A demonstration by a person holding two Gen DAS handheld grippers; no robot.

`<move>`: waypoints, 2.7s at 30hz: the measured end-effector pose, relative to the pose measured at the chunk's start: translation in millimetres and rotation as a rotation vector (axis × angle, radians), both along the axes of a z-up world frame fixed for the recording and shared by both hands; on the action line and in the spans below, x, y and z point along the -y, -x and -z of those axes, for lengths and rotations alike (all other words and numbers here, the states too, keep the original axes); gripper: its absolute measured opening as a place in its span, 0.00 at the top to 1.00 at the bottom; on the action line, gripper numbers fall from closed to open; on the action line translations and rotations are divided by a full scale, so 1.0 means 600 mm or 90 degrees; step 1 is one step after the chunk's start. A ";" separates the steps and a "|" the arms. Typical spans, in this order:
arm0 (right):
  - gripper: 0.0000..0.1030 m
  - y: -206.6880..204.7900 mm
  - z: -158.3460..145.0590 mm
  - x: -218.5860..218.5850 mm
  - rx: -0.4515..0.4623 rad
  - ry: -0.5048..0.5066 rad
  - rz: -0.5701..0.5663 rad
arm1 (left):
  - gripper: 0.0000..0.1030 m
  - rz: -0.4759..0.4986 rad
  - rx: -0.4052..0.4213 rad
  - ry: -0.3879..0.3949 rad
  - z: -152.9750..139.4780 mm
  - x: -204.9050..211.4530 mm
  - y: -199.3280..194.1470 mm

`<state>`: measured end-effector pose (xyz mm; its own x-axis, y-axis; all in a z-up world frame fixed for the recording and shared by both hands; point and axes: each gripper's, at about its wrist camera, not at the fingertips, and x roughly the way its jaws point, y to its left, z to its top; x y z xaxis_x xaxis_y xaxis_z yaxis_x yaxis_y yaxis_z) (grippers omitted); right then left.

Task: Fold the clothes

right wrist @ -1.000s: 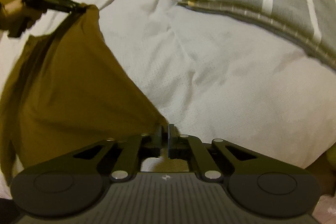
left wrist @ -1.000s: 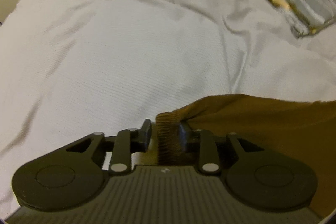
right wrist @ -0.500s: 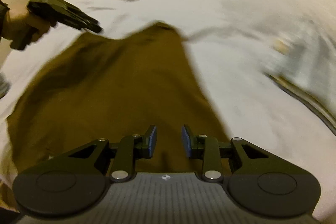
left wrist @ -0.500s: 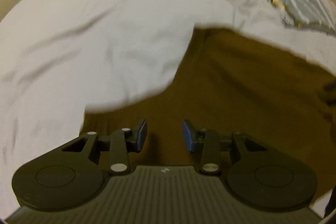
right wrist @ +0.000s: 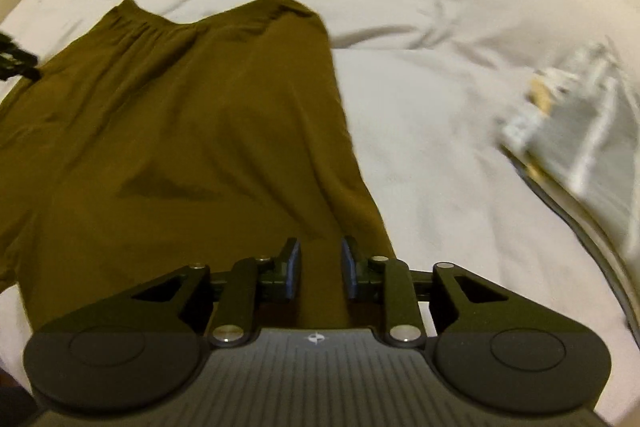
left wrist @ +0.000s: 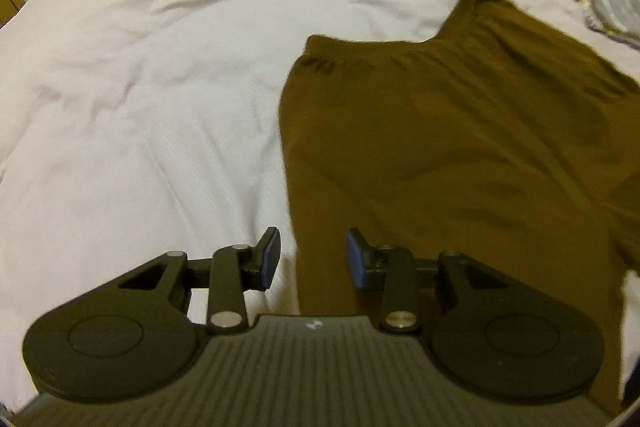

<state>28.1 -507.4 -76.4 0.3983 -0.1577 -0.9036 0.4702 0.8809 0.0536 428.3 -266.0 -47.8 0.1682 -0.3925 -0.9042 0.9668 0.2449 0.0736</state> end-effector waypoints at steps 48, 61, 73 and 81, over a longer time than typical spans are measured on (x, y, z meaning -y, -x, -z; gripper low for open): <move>0.14 0.155 -0.402 -0.464 0.052 0.024 0.311 | 0.01 -0.034 -0.052 0.141 -0.343 -0.366 0.324; 0.14 0.073 -0.388 -0.600 0.028 0.008 0.346 | 0.01 -0.019 -0.055 0.122 -0.337 -0.483 0.218; 0.14 0.047 -0.393 -0.621 0.017 0.024 0.345 | 0.01 -0.001 -0.040 0.142 -0.345 -0.473 0.222; 0.14 0.074 -0.385 -0.583 0.014 0.017 0.339 | 0.01 -0.021 -0.034 0.130 -0.339 -0.440 0.254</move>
